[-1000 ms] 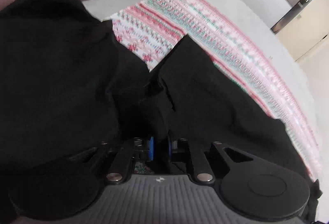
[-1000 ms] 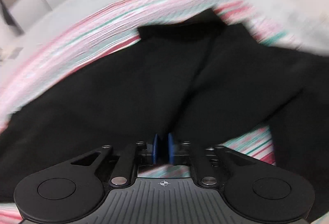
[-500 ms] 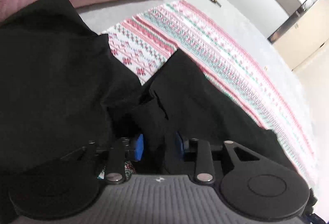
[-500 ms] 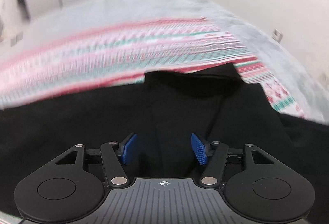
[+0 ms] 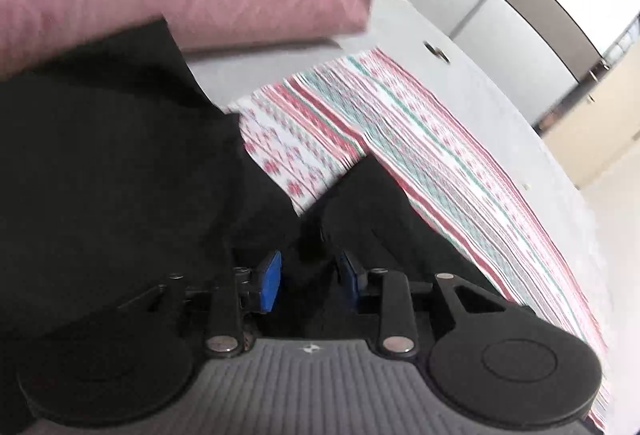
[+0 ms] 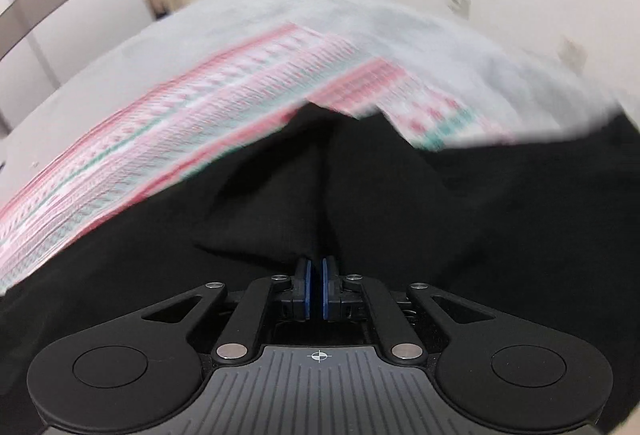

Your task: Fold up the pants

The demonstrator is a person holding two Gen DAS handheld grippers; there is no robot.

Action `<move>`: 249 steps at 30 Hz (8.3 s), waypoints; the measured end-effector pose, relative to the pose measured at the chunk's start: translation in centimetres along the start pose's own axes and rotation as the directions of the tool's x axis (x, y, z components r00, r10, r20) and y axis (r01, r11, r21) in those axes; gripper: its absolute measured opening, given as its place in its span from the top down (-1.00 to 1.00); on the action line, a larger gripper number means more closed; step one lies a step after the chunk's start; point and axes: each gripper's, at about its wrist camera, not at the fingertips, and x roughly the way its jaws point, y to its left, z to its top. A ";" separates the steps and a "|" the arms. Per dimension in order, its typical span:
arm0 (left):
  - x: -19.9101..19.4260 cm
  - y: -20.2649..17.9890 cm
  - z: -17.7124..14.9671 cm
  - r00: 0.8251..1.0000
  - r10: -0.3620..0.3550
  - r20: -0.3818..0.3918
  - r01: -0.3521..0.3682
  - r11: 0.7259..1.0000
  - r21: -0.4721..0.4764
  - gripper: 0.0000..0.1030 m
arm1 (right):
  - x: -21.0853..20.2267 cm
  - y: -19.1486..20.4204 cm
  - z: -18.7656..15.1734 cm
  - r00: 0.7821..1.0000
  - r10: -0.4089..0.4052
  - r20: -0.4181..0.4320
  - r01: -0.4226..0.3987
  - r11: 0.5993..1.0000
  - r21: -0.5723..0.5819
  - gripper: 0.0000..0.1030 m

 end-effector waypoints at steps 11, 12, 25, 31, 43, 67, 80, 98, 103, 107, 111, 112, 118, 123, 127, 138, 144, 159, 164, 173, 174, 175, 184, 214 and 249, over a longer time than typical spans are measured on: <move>0.7 -5.5 -1.9 0.996 -0.091 0.013 0.085 0.971 0.222 -0.09 | -1.0 0.5 1.9 0.980 -0.039 0.197 0.037 0.999 0.011 -0.04; 1.0 -5.9 -2.3 0.994 -0.112 -0.010 0.112 0.966 0.233 -0.11 | -0.5 1.6 2.1 0.982 0.025 0.185 -0.020 0.999 -0.032 -0.48; 6.3 -11.3 -7.4 0.975 -0.059 -0.215 0.134 0.925 0.355 -0.17 | 5.1 4.9 4.6 0.986 -0.108 0.127 0.123 0.985 -0.118 0.98; 6.5 -11.8 -7.6 0.979 -0.009 -0.205 0.091 0.913 0.398 -0.21 | 2.1 -0.4 5.3 0.955 -0.207 0.210 0.233 0.967 -0.106 0.99; 7.2 -12.7 -7.7 0.978 -0.011 -0.206 0.090 0.920 0.381 -0.29 | 2.2 -1.6 5.4 0.957 -0.206 0.203 0.232 0.966 -0.113 0.86; 7.4 -11.9 -6.5 0.977 -0.036 -0.209 0.102 0.943 0.316 -0.35 | -2.7 -1.1 3.8 0.956 -0.164 0.244 0.177 0.984 -0.031 0.88; 7.3 -9.8 -5.0 0.967 -0.085 -0.240 0.152 0.949 0.277 -0.35 | -2.5 11.2 0.6 0.924 -0.096 0.370 0.227 0.917 -0.328 -0.11; 7.8 -9.2 -4.8 0.954 -0.121 -0.275 0.215 0.913 0.346 -0.35 | 8.6 49.8 -10.8 0.840 0.392 -0.375 -0.527 0.428 -0.734 0.49; 7.7 -9.3 -4.7 0.951 -0.121 -0.283 0.221 0.909 0.354 -0.35 | 7.0 51.7 -11.3 0.882 0.373 -0.287 -0.426 0.375 -0.823 1.00; 7.3 -9.1 -4.9 0.958 -0.106 -0.267 0.208 0.897 0.389 -0.35 | 6.5 53.7 -10.6 0.900 0.382 -0.210 -0.358 0.372 -0.857 1.00; 6.5 -8.2 -4.7 0.966 -0.093 -0.242 0.186 0.899 0.397 -0.35 | 9.5 55.4 -12.6 0.936 0.310 -0.168 -0.280 0.363 -0.889 1.00; 6.2 -7.8 -4.5 0.965 -0.099 -0.242 0.189 0.903 0.385 -0.35 | 9.9 55.5 -12.9 0.936 0.314 -0.159 -0.277 0.377 -0.884 1.00; 3.2 -3.6 -1.2 0.983 -0.139 -0.116 0.168 0.940 0.296 -0.40 | 9.4 54.3 -13.2 0.943 0.312 -0.118 -0.242 0.397 -0.885 0.69; 2.0 -0.4 2.1 1.000 -0.020 0.017 0.015 0.971 0.238 -0.68 | 4.2 48.4 -12.4 0.935 0.349 -0.060 -0.238 0.494 -0.836 -0.05; 3.1 1.0 2.5 0.997 -0.042 -0.067 0.052 0.986 0.157 -0.69 | 1.1 40.0 -14.7 0.935 0.301 -0.187 -0.318 0.480 -0.818 -0.05; 4.0 -1.8 2.0 0.995 0.036 0.093 -0.068 0.925 0.375 0.53 | 0.0 28.8 -16.6 0.919 0.284 -0.273 -0.386 0.513 -0.767 -0.06; 6.1 0.4 2.7 0.999 0.031 -0.033 -0.018 0.942 0.336 0.18 | 0.3 28.4 -16.0 0.912 0.259 -0.317 -0.407 0.496 -0.767 -0.06; 0.9 4.4 1.4 0.978 -0.141 -0.156 0.143 0.990 -0.002 -0.79 | 0.0 27.9 -16.2 0.915 0.247 -0.319 -0.403 0.495 -0.770 -0.06; 3.0 1.8 -0.4 0.983 -0.088 -0.164 0.092 0.996 0.017 -0.90 | 0.6 25.7 -13.0 0.934 0.241 -0.264 -0.357 0.624 -0.695 -0.06; 3.5 1.6 -0.9 0.991 -0.006 -0.136 0.006 1.000 -0.003 -0.24 | 1.7 12.2 -3.2 0.967 0.222 -0.124 -0.244 0.949 -0.198 -0.07; 3.1 2.0 -1.0 0.989 -0.012 -0.149 0.009 1.000 -0.023 -0.26 | 1.6 9.5 -2.4 0.968 0.226 -0.111 -0.237 0.967 -0.095 -0.07; 2.9 2.5 -1.0 0.987 -0.019 -0.162 0.013 0.999 -0.038 -0.32 | 1.5 7.2 -1.9 0.969 0.229 -0.097 -0.231 0.973 -0.013 -0.08; 3.0 1.4 -1.6 0.980 -0.040 -0.196 0.033 0.999 -0.038 -0.88 | 1.0 -8.3 -1.5 0.977 0.211 0.008 -0.191 0.864 0.466 -0.10; 4.3 -0.7 -2.5 0.990 0.039 -0.134 -0.034 0.999 0.036 -0.96 | -0.5 -2.0 0.2 0.993 -0.072 0.094 0.038 0.943 0.330 0.97; 4.8 0.2 -1.7 0.995 -0.049 -0.086 0.042 0.996 -0.083 0.23 | 1.3 -0.8 -1.9 0.996 -0.069 0.047 0.043 0.907 0.418 0.91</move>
